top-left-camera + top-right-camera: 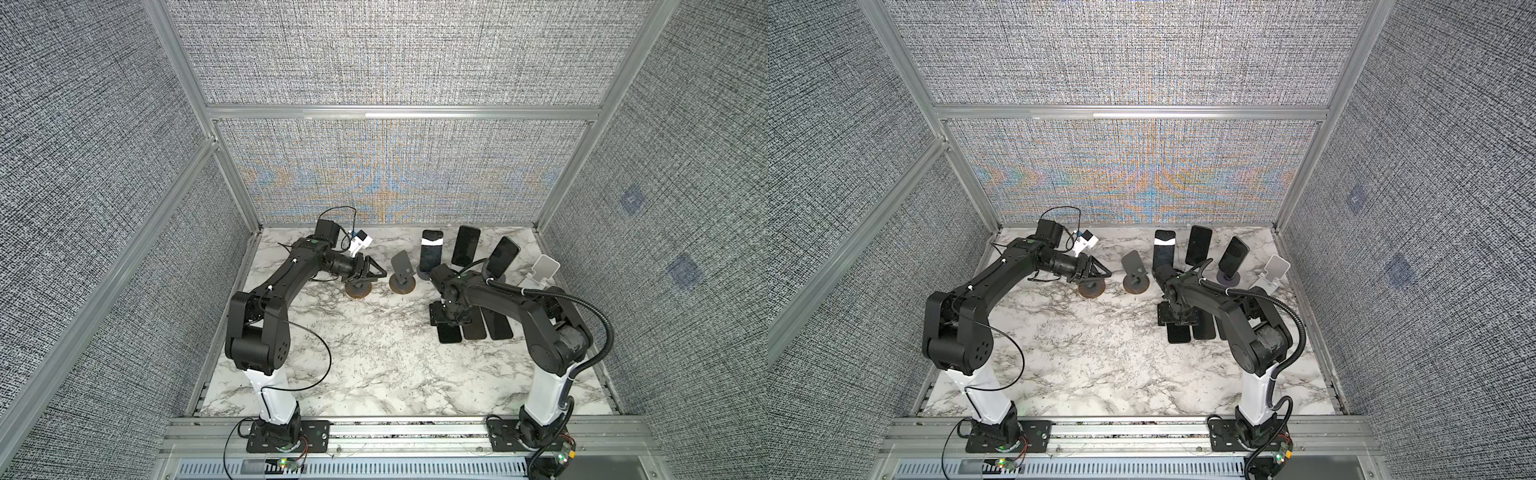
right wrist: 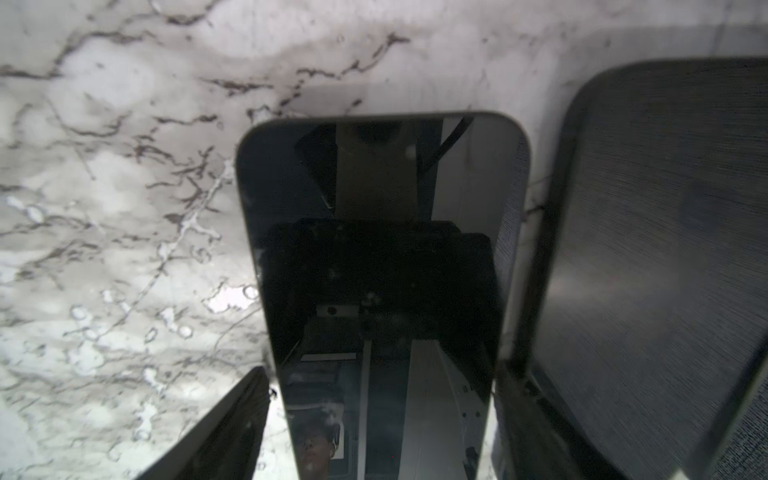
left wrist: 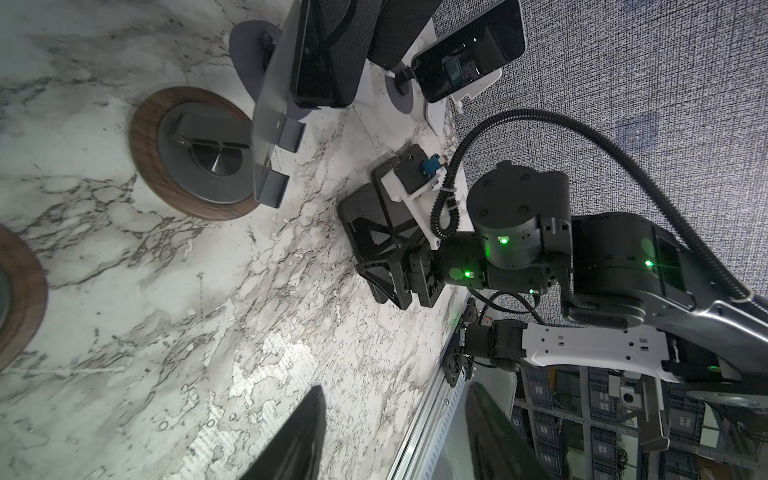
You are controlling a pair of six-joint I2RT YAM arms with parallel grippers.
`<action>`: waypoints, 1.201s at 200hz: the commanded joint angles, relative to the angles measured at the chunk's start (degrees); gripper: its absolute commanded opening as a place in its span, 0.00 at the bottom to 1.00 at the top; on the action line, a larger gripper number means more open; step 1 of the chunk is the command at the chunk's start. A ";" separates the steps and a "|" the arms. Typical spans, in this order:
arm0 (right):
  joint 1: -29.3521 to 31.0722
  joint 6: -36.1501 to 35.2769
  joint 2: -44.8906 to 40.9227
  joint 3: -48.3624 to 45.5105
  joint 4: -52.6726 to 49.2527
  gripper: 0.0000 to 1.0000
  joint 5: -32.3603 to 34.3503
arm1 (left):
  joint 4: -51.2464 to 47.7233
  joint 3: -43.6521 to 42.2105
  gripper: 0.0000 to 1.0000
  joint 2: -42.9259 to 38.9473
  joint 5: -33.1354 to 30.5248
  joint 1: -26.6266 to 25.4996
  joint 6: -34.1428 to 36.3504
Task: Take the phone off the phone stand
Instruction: 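Lay the phone flat beside the other laid phones and open the right gripper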
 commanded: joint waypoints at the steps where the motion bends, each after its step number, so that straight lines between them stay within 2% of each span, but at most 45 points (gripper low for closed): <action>1: 0.79 0.62 -1.97 1.01 -2.97 0.80 2.21 | -0.69 0.55 0.56 -0.27 -0.51 0.13 1.42; 29: 3.37 1.36 -4.31 1.91 -4.24 0.75 3.92 | -0.81 0.61 0.56 -0.48 -0.63 0.17 1.52; 92: 6.97 3.69 0.44 4.33 0.64 0.43 -0.41 | -1.44 0.74 0.56 -0.64 -1.28 0.15 2.06; 122: 7.09 4.10 1.75 4.78 2.14 0.41 -1.11 | -1.89 0.97 0.56 -1.15 -1.70 0.17 2.49; 179: 6.73 4.18 3.43 3.98 3.04 0.26 -0.39 | -2.17 1.07 0.56 -1.50 -1.66 0.18 2.91; 240: 5.01 3.15 3.03 2.10 3.20 0.24 1.03 | -2.42 1.16 0.56 -1.50 -1.83 0.17 3.08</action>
